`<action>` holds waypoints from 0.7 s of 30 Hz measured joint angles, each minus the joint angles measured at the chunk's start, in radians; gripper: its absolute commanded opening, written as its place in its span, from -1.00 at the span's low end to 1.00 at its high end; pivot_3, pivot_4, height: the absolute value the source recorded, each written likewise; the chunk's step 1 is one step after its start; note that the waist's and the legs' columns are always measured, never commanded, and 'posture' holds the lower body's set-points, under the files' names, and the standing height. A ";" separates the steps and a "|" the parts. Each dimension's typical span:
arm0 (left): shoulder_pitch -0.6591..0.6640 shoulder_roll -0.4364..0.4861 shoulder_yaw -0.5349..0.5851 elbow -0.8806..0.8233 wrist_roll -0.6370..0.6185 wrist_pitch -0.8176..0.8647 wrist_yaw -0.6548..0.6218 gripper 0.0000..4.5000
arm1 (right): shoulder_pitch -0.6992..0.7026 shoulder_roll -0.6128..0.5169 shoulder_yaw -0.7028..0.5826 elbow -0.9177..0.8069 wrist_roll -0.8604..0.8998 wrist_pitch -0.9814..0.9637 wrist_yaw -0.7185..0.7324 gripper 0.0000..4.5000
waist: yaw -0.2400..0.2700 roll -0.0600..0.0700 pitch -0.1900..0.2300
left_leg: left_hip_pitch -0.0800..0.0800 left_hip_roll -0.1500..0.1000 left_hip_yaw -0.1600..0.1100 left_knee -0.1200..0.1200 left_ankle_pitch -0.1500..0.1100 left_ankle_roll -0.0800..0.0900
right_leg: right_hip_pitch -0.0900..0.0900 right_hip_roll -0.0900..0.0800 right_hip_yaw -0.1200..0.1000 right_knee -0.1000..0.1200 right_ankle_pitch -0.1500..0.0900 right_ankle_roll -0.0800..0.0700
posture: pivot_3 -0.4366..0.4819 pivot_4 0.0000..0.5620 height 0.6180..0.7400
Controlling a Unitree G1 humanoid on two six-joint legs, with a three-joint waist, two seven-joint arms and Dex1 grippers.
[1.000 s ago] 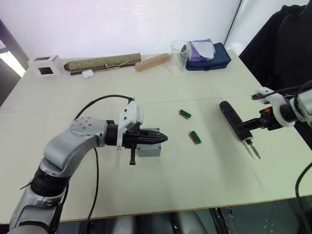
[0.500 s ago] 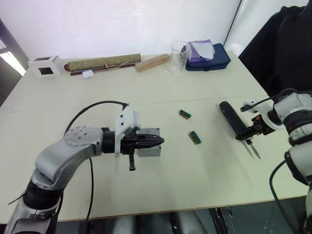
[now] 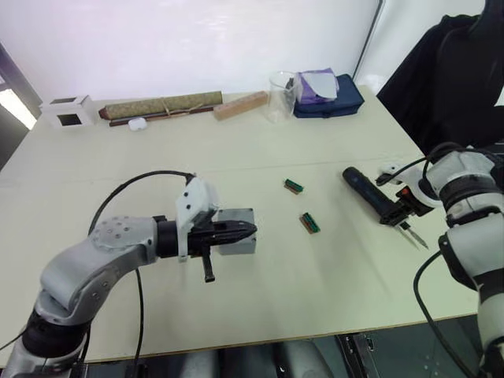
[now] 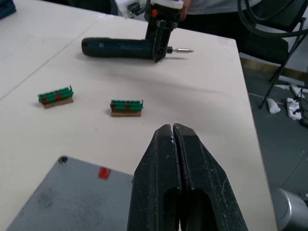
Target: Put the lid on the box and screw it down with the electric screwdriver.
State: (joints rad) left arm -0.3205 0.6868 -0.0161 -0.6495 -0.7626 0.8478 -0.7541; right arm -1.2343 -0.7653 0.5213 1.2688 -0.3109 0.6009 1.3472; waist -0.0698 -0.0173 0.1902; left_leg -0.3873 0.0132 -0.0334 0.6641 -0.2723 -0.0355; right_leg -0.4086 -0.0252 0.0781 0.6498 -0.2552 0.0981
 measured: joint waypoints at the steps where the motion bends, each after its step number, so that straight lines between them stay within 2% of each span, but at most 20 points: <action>1: 0.000 0.000 0.000 0.001 -0.001 -0.001 0.001 -1.00 | -0.005 0.002 -0.022 0.012 0.001 0.002 -0.008 -0.05 | -0.001 0.000 0.000 | 0.000 0.000 0.000 0.000 0.000 0.000 | 0.000 0.000 0.000 0.000 0.000 0.000 | -0.05 -0.47 1.00; 8: -0.020 -0.002 -0.002 0.071 0.014 -0.031 -0.012 -1.00 | -0.095 0.013 -0.221 0.046 0.105 0.115 -0.045 -0.05 | -0.003 0.010 0.006 | -0.003 0.000 0.003 0.000 0.000 0.000 | -0.006 0.000 0.003 0.002 0.000 0.000 | -0.05 -0.47 1.00; 13: -0.049 -0.002 -0.011 0.138 0.044 -0.070 -0.050 -1.00 | -0.147 -0.022 -0.364 -0.048 0.207 0.258 -0.046 -0.05 | 0.004 0.010 0.006 | -0.006 -0.001 0.003 -0.001 0.000 0.000 | -0.007 -0.002 0.002 0.001 0.000 0.000 | -0.05 -0.47 1.00; 16: -0.068 -0.002 -0.018 0.175 0.060 -0.080 -0.074 -1.00 | -0.101 -0.042 -0.475 -0.192 0.301 0.397 -0.068 -0.05 | 0.006 0.010 0.006 | -0.007 -0.002 0.002 -0.001 0.000 0.000 | -0.007 -0.003 0.002 0.000 0.000 0.000 | -0.05 -0.47 1.00; 21: -0.120 0.003 -0.037 0.229 0.078 -0.093 -0.131 -1.00 | 0.148 -0.036 -0.723 -0.693 0.515 0.767 -0.153 -0.05 | 0.015 0.010 0.006 | -0.007 -0.002 0.001 -0.001 0.000 0.000 | -0.008 -0.002 0.001 0.001 0.000 0.001 | -0.05 -0.47 1.00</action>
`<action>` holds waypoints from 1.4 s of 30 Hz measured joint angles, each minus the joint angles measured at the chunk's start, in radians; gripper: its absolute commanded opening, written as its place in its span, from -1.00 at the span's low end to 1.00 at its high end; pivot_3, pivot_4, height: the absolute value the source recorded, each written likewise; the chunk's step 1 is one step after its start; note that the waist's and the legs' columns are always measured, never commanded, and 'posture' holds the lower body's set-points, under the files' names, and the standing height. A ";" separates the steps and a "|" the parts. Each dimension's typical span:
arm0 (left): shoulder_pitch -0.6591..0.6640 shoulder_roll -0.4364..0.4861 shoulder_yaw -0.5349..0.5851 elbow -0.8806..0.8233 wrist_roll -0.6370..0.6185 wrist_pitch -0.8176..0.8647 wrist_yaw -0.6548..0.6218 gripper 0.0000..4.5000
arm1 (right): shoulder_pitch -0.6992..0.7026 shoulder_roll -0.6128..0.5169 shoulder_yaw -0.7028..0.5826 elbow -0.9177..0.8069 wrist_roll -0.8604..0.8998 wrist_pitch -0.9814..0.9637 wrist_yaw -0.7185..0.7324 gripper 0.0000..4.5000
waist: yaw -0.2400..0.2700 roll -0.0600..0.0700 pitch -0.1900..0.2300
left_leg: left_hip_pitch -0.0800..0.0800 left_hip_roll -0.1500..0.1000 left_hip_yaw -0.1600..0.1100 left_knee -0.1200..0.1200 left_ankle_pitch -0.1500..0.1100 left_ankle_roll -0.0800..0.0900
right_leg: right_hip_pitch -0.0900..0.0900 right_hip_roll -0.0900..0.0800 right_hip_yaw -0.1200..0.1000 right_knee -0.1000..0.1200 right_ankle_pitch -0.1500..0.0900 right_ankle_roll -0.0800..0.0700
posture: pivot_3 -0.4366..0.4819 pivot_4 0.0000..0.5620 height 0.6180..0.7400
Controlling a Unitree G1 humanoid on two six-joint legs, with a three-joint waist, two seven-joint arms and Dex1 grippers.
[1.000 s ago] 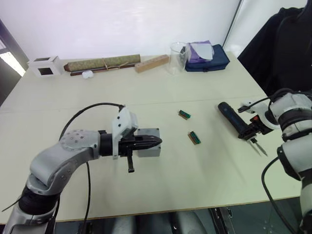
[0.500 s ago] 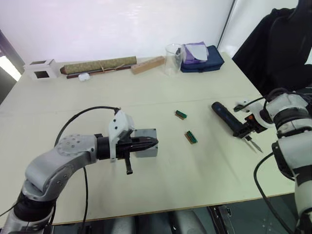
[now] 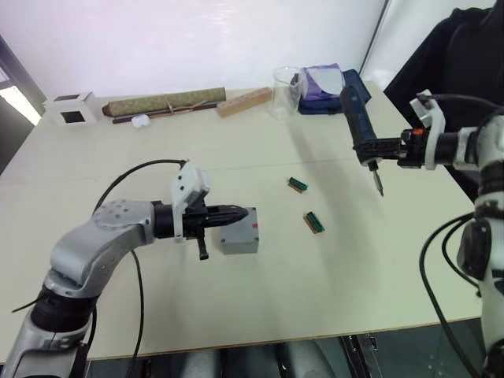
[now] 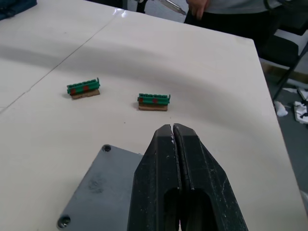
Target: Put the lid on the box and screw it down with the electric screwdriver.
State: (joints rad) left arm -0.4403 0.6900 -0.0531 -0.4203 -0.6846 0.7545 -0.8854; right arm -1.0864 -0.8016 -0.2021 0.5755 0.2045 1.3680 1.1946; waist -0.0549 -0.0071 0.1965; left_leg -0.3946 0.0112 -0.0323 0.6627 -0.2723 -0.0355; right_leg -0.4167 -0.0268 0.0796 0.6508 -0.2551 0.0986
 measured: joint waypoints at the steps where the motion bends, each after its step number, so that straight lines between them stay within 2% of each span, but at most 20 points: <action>1: -0.006 0.002 -0.004 0.010 0.002 -0.002 -0.010 -1.00 | 0.042 0.001 -0.026 -0.078 0.021 0.046 -0.024 -0.05 | 0.003 0.000 0.000 | 0.000 0.000 0.000 0.000 0.000 0.000 | 0.000 0.000 0.000 0.000 0.000 0.000 | -0.05 -0.47 1.00; 4: -0.020 0.006 -0.013 0.046 0.019 -0.005 -0.039 -1.00 | 0.157 0.008 -0.108 -0.292 0.072 0.174 -0.119 -0.05 | 0.010 0.000 0.000 | -0.001 0.000 0.001 0.000 0.000 0.000 | -0.001 0.000 0.001 0.000 0.000 0.000 | -0.05 -0.47 1.00; 6: -0.034 0.007 -0.015 0.061 0.027 -0.008 -0.052 -1.00 | 0.229 -0.017 -0.116 -0.405 0.096 0.226 -0.179 -0.05 | 0.011 0.000 0.000 | -0.001 0.000 0.001 0.000 0.000 0.000 | -0.001 0.000 0.001 0.000 0.000 0.000 | -0.05 -0.47 1.00; 10: -0.036 0.007 -0.015 0.067 0.036 -0.018 -0.071 -1.00 | 0.402 -0.130 -0.074 -0.563 0.151 0.240 -0.264 -0.05 | 0.016 0.000 0.000 | -0.004 0.000 0.001 0.001 0.000 0.000 | -0.003 -0.001 0.001 -0.001 -0.001 0.001 | -0.05 -0.47 1.00; 15: -0.034 -0.006 -0.028 0.065 0.041 -0.018 -0.075 -1.00 | 0.480 -0.197 0.000 -0.664 0.220 0.240 -0.336 -0.05 | 0.002 0.001 0.000 | -0.008 0.001 0.003 0.002 0.000 0.000 | -0.009 0.001 0.002 0.000 0.000 0.001 | -0.05 -0.47 1.00; 20: -0.032 -0.028 -0.052 0.064 0.046 -0.019 -0.070 -1.00 | 0.480 -0.194 0.087 -0.685 0.243 0.239 -0.399 -0.05 | 0.006 0.000 0.000 | -0.008 0.002 0.003 0.002 0.000 0.000 | -0.009 0.001 0.002 0.000 0.000 0.001 | -0.05 -0.47 1.00; 24: -0.023 -0.039 -0.051 0.062 0.054 -0.024 -0.057 -1.00 | 0.480 -0.186 0.192 -0.617 0.239 0.216 -0.433 -0.05 | 0.011 0.000 0.000 | -0.009 0.001 0.003 0.003 0.000 0.000 | -0.009 0.001 0.002 0.000 0.000 0.001 | -0.05 -0.47 1.00; 30: 0.003 -0.050 -0.051 0.032 0.057 -0.021 -0.024 -1.00 | 0.483 -0.210 0.278 -0.564 0.232 0.122 -0.425 -0.05 | 0.013 0.000 0.000 | -0.010 0.001 0.002 0.004 0.000 0.000 | -0.010 0.000 0.002 0.000 0.000 0.001 | -0.05 -0.47 1.00; 32: 0.005 -0.053 -0.051 0.017 0.056 -0.019 -0.019 -1.00 | 0.482 -0.223 0.296 -0.561 0.232 0.103 -0.418 0.38 | 0.013 0.000 0.000 | -0.010 0.001 0.002 0.004 0.000 0.000 | -0.010 0.000 0.002 0.000 0.000 0.001 | -0.05 -0.47 1.00; 36: 0.006 -0.059 -0.050 0.011 0.055 -0.016 -0.004 -1.00 | 0.481 -0.275 0.354 -0.557 0.231 0.049 -0.374 0.92 | 0.014 0.000 -0.001 | -0.010 0.001 0.002 0.004 0.000 0.000 | -0.010 0.000 0.002 0.000 0.000 0.001 | -0.05 -0.47 1.00; 42: 0.008 -0.068 -0.051 0.016 0.060 -0.018 0.001 -1.00 | 0.386 -0.315 0.509 -0.458 0.169 -0.067 -0.265 0.97 | 0.011 -0.001 -0.001 | -0.010 0.001 0.003 0.004 0.000 0.000 | -0.009 0.000 0.002 -0.001 0.000 0.001 | -0.05 -0.47 1.00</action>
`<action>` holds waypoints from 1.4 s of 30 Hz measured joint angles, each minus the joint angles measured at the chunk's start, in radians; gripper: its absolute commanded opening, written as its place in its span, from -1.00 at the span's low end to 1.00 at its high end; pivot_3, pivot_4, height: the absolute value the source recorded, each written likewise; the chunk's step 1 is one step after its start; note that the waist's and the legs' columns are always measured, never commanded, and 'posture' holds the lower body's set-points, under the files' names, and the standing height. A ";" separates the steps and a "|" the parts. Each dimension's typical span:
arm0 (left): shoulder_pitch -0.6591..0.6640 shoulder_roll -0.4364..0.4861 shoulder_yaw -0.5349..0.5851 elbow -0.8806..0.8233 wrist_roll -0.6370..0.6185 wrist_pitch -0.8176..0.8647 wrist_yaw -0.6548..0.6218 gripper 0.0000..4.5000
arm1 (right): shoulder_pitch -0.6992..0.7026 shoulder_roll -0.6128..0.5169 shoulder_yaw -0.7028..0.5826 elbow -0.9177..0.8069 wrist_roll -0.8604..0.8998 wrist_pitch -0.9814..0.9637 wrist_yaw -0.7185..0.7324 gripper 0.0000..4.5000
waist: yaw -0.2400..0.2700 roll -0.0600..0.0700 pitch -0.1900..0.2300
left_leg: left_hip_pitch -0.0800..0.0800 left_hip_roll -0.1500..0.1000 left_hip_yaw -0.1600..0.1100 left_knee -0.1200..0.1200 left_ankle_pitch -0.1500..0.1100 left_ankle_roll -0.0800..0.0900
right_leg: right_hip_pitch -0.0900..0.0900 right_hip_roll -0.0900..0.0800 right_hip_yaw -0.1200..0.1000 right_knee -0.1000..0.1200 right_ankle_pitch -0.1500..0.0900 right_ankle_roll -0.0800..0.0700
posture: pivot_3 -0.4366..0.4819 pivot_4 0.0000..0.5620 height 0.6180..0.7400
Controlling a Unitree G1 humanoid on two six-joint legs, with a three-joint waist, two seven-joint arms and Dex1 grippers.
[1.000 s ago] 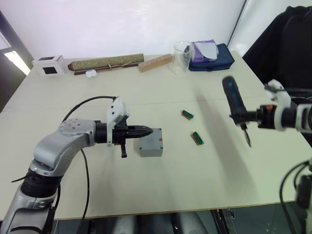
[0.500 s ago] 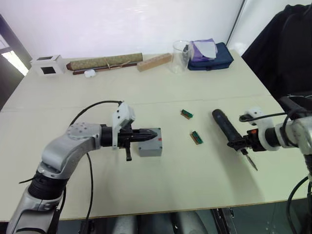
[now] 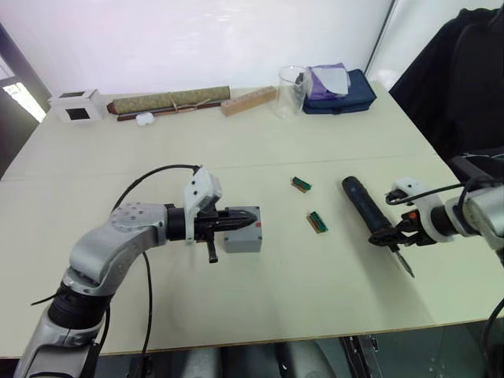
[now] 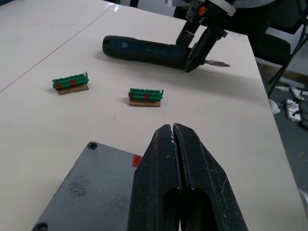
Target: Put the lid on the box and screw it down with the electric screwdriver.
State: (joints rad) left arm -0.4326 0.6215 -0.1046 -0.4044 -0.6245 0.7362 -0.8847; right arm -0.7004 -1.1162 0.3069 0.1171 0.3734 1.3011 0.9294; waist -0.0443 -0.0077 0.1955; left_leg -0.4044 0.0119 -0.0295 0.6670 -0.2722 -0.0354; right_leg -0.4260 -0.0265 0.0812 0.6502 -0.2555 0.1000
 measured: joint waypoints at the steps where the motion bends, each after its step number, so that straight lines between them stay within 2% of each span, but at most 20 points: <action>1: 0.000 -0.006 -0.001 0.001 0.003 -0.003 0.000 -1.00 | -0.027 -0.002 0.039 0.033 -0.021 -0.030 0.032 0.97 | 0.000 0.000 0.000 | 0.000 0.000 0.000 0.000 0.000 0.000 | 0.000 0.000 0.000 0.000 0.000 0.000 | -0.05 -0.47 1.00; 6: 0.032 -0.015 -0.002 0.001 0.011 -0.014 0.005 -1.00 | -0.134 0.015 0.167 0.158 -0.113 -0.124 0.158 0.97 | -0.002 0.000 0.000 | 0.000 0.001 0.000 0.000 0.000 0.000 | 0.000 0.000 0.000 0.000 0.000 0.000 | -0.05 -0.47 1.00; 14: 0.087 -0.016 0.001 -0.031 0.014 -0.020 0.030 -1.00 | -0.240 0.089 0.254 0.328 -0.236 -0.203 0.285 0.97 | -0.001 -0.006 -0.003 | 0.001 0.001 0.000 0.000 0.000 0.000 | 0.001 0.000 -0.001 0.000 0.000 0.000 | -0.05 -0.47 1.00; 17: 0.089 -0.015 0.002 -0.036 0.014 -0.020 0.040 -1.00 | -0.251 0.106 0.267 0.360 -0.275 -0.226 0.317 0.67 | -0.001 -0.009 -0.005 | 0.003 0.001 0.000 0.000 0.000 0.000 | 0.003 0.000 -0.001 0.000 0.000 -0.001 | -0.05 -0.47 1.00; 22: 0.110 -0.015 0.002 -0.041 0.014 -0.022 0.043 -1.00 | -0.261 0.114 0.306 0.375 -0.342 -0.239 0.389 -0.02 | 0.000 -0.009 -0.005 | 0.004 0.001 -0.001 0.000 0.000 0.000 | 0.004 0.001 -0.001 0.001 0.000 -0.001 | -0.05 -0.47 1.00; 27: 0.111 -0.015 0.002 -0.041 0.014 -0.028 0.043 -1.00 | -0.259 0.117 0.318 0.374 -0.384 -0.240 0.430 -0.04 | 0.004 -0.011 -0.006 | 0.005 0.001 -0.003 0.000 0.000 0.000 | 0.006 0.000 -0.003 0.001 0.000 -0.001 | -0.05 -0.47 1.00; 31: 0.111 -0.014 0.003 -0.034 0.021 -0.040 0.040 -1.00 | -0.309 0.189 0.290 0.485 -0.400 -0.239 0.420 -0.04 | -0.006 -0.013 -0.006 | 0.014 0.001 -0.002 -0.001 0.000 0.000 | 0.015 0.000 -0.002 -0.001 0.000 -0.001 | -0.05 -0.47 1.00; 36: 0.097 0.002 0.008 0.006 0.026 -0.057 0.014 -1.00 | -0.446 0.310 0.115 0.721 -0.353 -0.212 0.299 -0.04 | -0.026 -0.004 -0.001 | 0.014 0.001 0.000 -0.001 0.000 0.000 | 0.013 0.000 0.000 0.001 0.001 -0.001 | -0.05 -0.47 1.00; 38: 0.078 0.007 0.020 0.046 0.025 -0.064 -0.002 -1.00 | -0.538 0.310 -0.042 0.754 -0.298 -0.183 0.231 -0.04 | -0.021 -0.002 0.000 | 0.009 0.001 -0.002 -0.004 0.000 0.000 | 0.007 0.001 -0.001 0.003 0.000 -0.002 | -0.05 -0.47 1.00; 39: 0.064 0.013 0.030 0.068 0.024 -0.065 -0.011 -1.00 | -0.536 0.311 -0.151 0.728 -0.248 -0.152 0.201 -0.04 | -0.018 -0.002 0.000 | 0.004 0.001 -0.002 -0.004 0.000 0.000 | 0.002 0.001 -0.001 0.003 0.000 -0.002 | -0.05 -0.47 1.00; 40: 0.039 0.025 0.047 0.103 0.022 -0.065 -0.025 -1.00 | -0.492 0.323 -0.325 0.619 -0.172 -0.091 0.156 -0.04 | -0.013 -0.002 0.000 | -0.002 0.001 -0.003 -0.003 0.000 0.000 | -0.004 0.001 -0.002 0.004 0.001 -0.002 | -0.05 -0.47 1.00; 41: 0.023 0.037 0.064 0.130 0.022 -0.065 -0.029 -1.00 | -0.476 0.343 -0.426 0.544 -0.118 -0.060 0.134 -0.04 | -0.012 -0.002 0.000 | -0.005 0.001 -0.002 -0.002 0.000 0.000 | -0.007 0.000 -0.001 0.005 0.001 -0.002 | -0.05 -0.47 1.00; 42: 0.006 0.046 0.075 0.149 0.022 -0.065 -0.040 -1.00 | -0.417 0.396 -0.558 0.383 -0.076 -0.040 0.071 -0.04 | -0.011 -0.003 -0.001 | -0.005 0.001 -0.003 -0.003 0.000 0.000 | -0.008 0.000 -0.001 0.005 0.001 -0.002 | -0.05 -0.47 1.00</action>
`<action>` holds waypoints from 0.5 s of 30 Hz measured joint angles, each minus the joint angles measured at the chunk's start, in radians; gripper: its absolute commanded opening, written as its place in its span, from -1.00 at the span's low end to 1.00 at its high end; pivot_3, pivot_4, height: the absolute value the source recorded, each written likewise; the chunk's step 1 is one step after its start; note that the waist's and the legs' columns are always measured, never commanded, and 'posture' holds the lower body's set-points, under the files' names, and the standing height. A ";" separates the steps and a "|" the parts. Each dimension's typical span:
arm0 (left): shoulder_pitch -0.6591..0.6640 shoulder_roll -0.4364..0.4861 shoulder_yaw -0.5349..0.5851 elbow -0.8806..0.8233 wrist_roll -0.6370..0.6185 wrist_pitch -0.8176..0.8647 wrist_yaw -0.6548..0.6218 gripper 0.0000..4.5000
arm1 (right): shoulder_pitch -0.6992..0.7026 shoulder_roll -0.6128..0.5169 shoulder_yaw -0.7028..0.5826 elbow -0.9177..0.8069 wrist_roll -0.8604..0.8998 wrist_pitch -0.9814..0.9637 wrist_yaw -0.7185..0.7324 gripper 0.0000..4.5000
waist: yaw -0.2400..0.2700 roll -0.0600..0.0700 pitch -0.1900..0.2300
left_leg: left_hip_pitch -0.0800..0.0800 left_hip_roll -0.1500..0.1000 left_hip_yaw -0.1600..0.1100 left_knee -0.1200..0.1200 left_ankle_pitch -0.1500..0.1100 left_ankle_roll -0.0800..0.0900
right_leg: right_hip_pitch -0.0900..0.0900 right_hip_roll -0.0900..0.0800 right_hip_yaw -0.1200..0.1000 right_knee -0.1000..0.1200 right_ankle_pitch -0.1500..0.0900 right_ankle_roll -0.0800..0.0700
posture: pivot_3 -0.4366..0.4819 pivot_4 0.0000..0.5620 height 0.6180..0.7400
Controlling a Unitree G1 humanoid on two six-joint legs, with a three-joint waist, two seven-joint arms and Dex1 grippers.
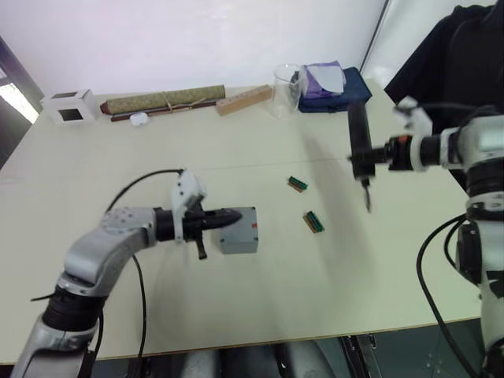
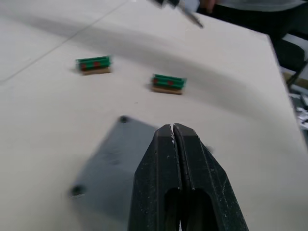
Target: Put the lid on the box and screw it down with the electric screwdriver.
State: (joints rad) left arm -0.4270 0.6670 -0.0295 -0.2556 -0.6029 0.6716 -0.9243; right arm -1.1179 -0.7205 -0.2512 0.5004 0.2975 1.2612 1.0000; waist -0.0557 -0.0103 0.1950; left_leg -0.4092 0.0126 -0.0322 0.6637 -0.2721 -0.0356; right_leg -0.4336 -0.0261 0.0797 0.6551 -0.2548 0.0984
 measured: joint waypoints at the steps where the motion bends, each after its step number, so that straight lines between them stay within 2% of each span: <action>1: -0.014 0.011 0.011 0.018 0.000 0.000 -0.012 -1.00 | 0.061 0.086 -0.126 -0.184 0.047 0.000 -0.064 -0.04 | -0.001 -0.001 0.000 | 0.000 0.001 -0.001 0.000 0.000 0.000 | 0.000 0.001 -0.001 0.000 0.000 0.000 | -0.05 -0.47 1.00; 3: -0.037 0.026 0.010 0.041 0.003 0.000 -0.035 -1.00 | 0.148 0.263 -0.258 -0.471 0.127 -0.024 -0.173 -0.04 | -0.004 0.001 -0.001 | 0.000 0.001 -0.001 -0.001 0.000 0.000 | 0.000 0.001 0.000 0.000 0.000 0.000 | -0.05 -0.47 1.00; 4: -0.043 0.038 0.002 0.053 0.009 0.000 -0.051 -1.00 | 0.223 0.395 -0.296 -0.649 0.158 -0.083 -0.257 -0.04 | -0.002 0.000 -0.001 | 0.000 0.002 -0.001 -0.001 0.000 0.000 | 0.000 0.001 -0.001 0.000 0.000 0.000 | -0.05 -0.47 1.00; 7: -0.048 0.051 -0.024 0.082 0.033 0.000 -0.079 -1.00 | 0.363 0.558 -0.276 -0.857 0.225 -0.135 -0.361 -0.04 | 0.003 0.001 -0.001 | 0.000 -0.001 0.000 0.001 0.001 -0.003 | 0.000 -0.003 -0.001 0.002 0.000 0.000 | -0.05 -0.47 1.00; 11: -0.054 0.061 -0.036 0.106 0.058 -0.001 -0.101 -1.00 | 0.441 0.629 -0.196 -0.963 0.251 -0.192 -0.449 -0.04 | 0.013 0.001 -0.001 | 0.001 -0.002 0.000 0.002 0.002 -0.004 | 0.002 -0.003 0.000 0.001 0.002 0.002 | -0.05 -0.47 1.00; 15: -0.075 0.053 -0.074 0.107 0.100 -0.013 -0.105 -1.00 | 0.566 0.639 0.002 -1.016 0.214 -0.345 -0.468 -0.04 | 0.010 0.001 -0.001 | 0.002 -0.002 -0.001 0.002 0.002 -0.004 | 0.003 -0.001 0.000 0.000 0.002 0.002 | -0.05 -0.47 1.00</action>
State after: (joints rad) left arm -0.5016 0.7203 -0.1038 -0.1489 -0.5028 0.6589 -1.0294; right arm -0.5518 -0.0816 -0.2494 -0.5158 0.5110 0.9161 0.5323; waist -0.0457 -0.0095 0.1940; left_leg -0.4075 0.0110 -0.0329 0.6653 -0.2697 -0.0396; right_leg -0.4307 -0.0273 0.0794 0.6553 -0.2531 0.1003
